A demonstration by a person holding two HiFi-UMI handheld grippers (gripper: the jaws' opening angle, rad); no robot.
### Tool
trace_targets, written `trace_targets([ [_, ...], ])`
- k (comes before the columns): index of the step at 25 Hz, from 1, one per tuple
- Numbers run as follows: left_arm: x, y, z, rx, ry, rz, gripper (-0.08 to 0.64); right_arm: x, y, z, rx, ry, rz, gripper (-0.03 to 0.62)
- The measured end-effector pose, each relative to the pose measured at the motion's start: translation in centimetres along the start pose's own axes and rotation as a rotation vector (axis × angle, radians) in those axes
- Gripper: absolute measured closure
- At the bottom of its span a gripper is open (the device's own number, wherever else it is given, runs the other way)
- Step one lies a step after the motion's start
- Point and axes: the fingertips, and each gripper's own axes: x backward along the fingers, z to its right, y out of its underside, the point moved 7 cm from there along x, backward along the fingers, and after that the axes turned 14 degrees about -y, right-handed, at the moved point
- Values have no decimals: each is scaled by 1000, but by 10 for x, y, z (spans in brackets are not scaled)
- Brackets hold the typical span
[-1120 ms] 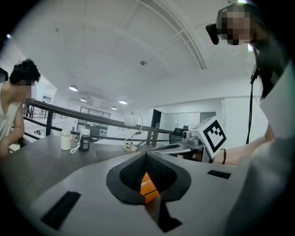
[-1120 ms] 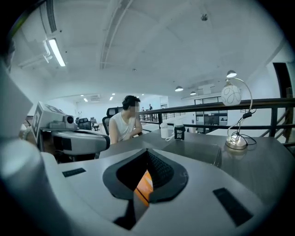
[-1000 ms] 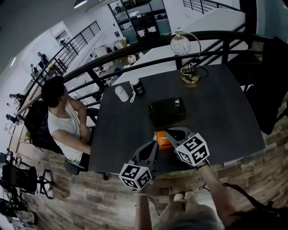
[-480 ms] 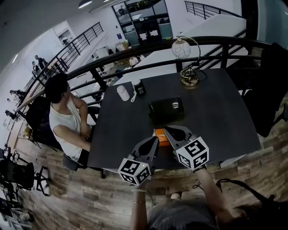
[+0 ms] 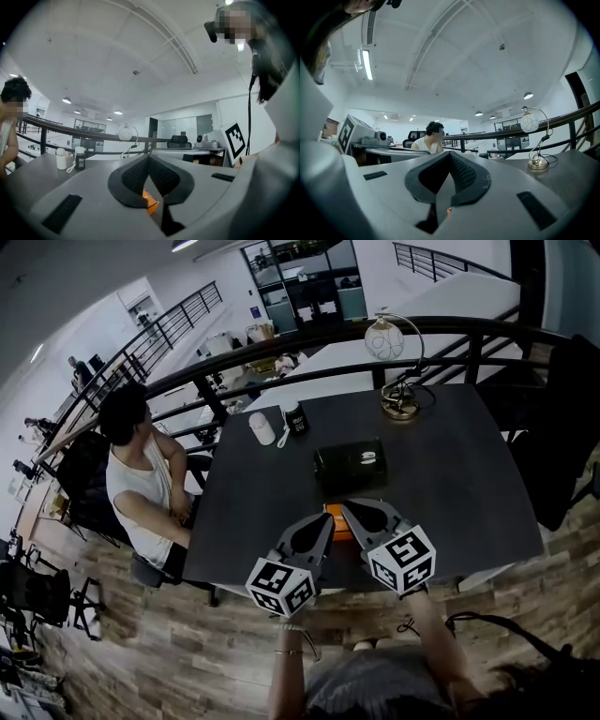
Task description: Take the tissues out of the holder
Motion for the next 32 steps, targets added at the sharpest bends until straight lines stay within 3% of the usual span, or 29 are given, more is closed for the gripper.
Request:
trace_targets([
  [9,-1,3,-3,-2,-7,-6,552,-1,11,2,25,17,-22,579],
  [32,1,-4,-3,-22,-3,9,552,-4,4,-3,59,-25,35,578],
])
